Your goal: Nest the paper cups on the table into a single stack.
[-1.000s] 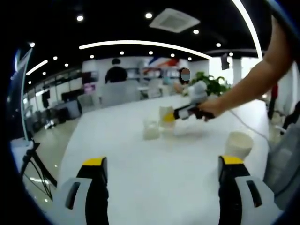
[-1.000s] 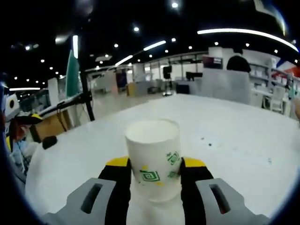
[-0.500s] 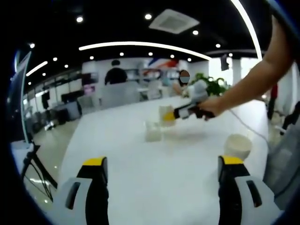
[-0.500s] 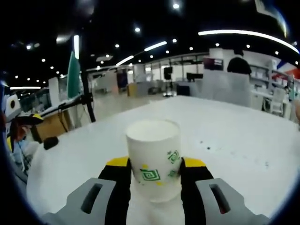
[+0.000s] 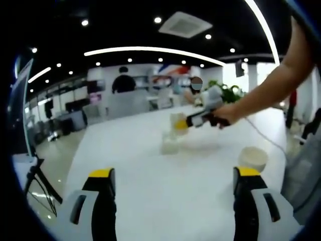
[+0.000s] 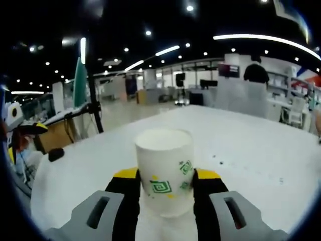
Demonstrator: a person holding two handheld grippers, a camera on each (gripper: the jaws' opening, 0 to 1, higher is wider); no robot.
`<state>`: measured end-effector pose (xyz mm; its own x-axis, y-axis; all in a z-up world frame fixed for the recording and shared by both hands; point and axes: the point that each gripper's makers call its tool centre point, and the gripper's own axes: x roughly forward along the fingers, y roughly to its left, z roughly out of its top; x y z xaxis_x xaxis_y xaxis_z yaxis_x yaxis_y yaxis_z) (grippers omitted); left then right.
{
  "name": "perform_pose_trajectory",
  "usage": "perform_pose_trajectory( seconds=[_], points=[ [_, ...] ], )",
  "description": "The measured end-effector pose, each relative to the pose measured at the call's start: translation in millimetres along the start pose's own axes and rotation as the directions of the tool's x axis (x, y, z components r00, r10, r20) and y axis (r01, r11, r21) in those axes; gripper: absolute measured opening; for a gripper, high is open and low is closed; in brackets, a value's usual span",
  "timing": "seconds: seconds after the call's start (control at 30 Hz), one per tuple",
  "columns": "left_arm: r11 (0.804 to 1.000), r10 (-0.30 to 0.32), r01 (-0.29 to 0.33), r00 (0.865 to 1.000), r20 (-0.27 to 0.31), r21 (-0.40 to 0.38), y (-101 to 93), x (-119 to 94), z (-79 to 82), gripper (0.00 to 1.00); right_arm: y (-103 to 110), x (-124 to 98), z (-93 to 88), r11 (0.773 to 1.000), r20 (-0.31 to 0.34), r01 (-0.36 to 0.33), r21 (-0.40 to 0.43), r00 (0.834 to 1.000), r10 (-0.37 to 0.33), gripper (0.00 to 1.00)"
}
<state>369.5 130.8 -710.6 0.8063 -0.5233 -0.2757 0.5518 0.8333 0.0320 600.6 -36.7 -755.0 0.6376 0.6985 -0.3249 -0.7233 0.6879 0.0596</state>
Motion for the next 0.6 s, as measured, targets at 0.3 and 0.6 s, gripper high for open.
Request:
perform_pose_trajectory(
  seconds=[0.3,0.6],
  points=[
    [1.000,-0.019,0.019,1.000,0.004,0.001,-7.0,1,3.7,0.97,1,-12,9.3,1.000,0.008,-0.002,-0.006,1.000,0.002,0.38],
    [0.998,-0.056,0.056,0.998,-0.009,-0.008,-15.9,4,1.9,0.98,3,-27,35.1,1.000,0.027,-0.020,-0.023,0.999,0.021,0.38]
  ],
)
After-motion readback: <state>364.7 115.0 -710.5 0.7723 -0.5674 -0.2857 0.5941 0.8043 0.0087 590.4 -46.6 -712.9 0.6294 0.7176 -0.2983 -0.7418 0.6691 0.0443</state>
